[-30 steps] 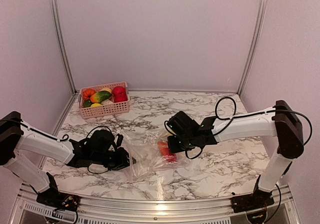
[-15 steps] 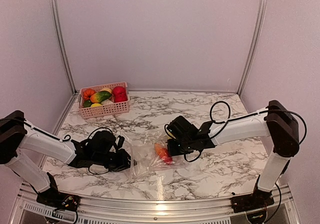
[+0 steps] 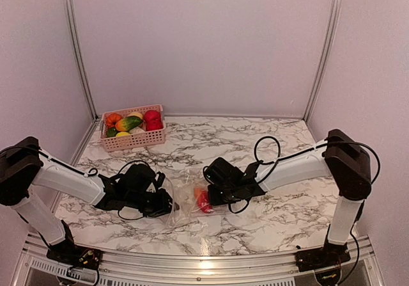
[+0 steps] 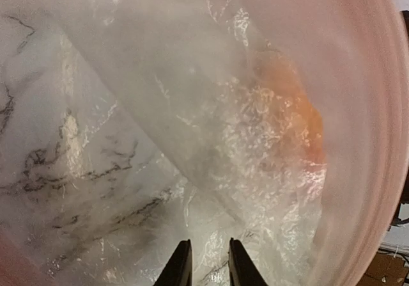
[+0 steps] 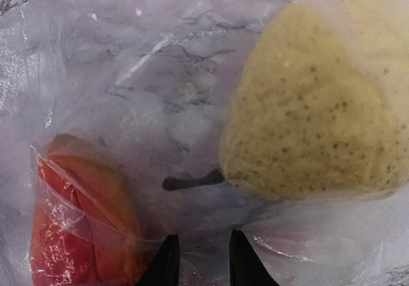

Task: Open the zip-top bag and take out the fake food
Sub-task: Pick up the fake fruit from the zipper food storage bag.

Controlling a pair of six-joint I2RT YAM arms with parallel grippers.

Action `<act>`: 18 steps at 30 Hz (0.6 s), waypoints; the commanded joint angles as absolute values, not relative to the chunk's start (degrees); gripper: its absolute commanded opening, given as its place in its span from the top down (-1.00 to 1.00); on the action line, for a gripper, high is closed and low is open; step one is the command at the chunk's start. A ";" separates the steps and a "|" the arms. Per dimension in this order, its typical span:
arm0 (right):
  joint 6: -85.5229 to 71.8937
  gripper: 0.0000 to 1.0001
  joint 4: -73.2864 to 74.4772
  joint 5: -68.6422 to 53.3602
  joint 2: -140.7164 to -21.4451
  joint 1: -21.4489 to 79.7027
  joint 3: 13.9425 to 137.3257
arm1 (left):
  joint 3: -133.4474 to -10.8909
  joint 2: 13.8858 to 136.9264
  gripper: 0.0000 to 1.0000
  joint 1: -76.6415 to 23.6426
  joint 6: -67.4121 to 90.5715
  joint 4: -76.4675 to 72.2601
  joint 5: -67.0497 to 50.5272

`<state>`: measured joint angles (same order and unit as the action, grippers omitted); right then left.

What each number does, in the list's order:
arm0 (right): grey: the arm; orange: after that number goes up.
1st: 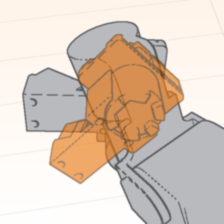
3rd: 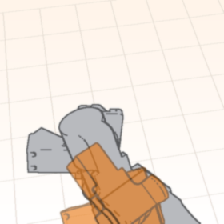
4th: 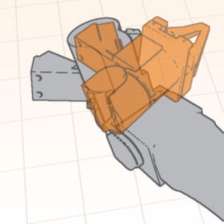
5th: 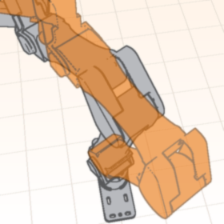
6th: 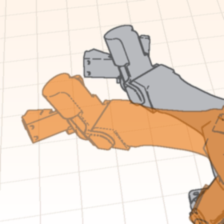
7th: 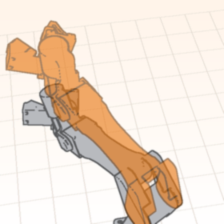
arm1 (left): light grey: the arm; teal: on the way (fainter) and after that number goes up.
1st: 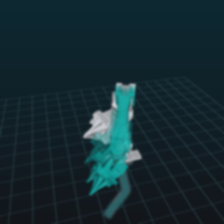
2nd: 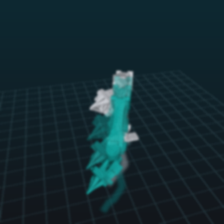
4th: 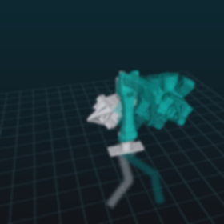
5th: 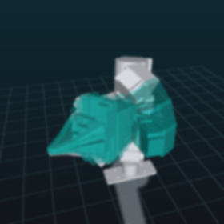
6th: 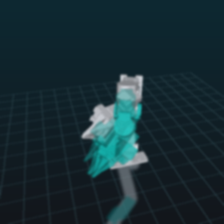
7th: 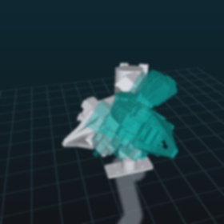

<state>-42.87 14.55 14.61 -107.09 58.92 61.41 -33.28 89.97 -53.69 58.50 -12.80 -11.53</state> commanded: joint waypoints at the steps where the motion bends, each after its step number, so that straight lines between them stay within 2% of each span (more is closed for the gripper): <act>1: -43.33 0.48 14.43 14.15 -110.54 60.91 64.29 | -34.08 90.10 0.57 -54.11 57.56 -11.18 -9.81; 9: -43.24 0.44 15.41 14.80 -110.63 61.11 64.70 | -32.51 89.18 0.56 -54.06 58.18 -13.09 -8.85; 18: -41.91 0.25 17.77 15.97 -108.59 61.06 66.28 | -29.46 86.51 0.52 -53.78 58.87 -15.77 -8.79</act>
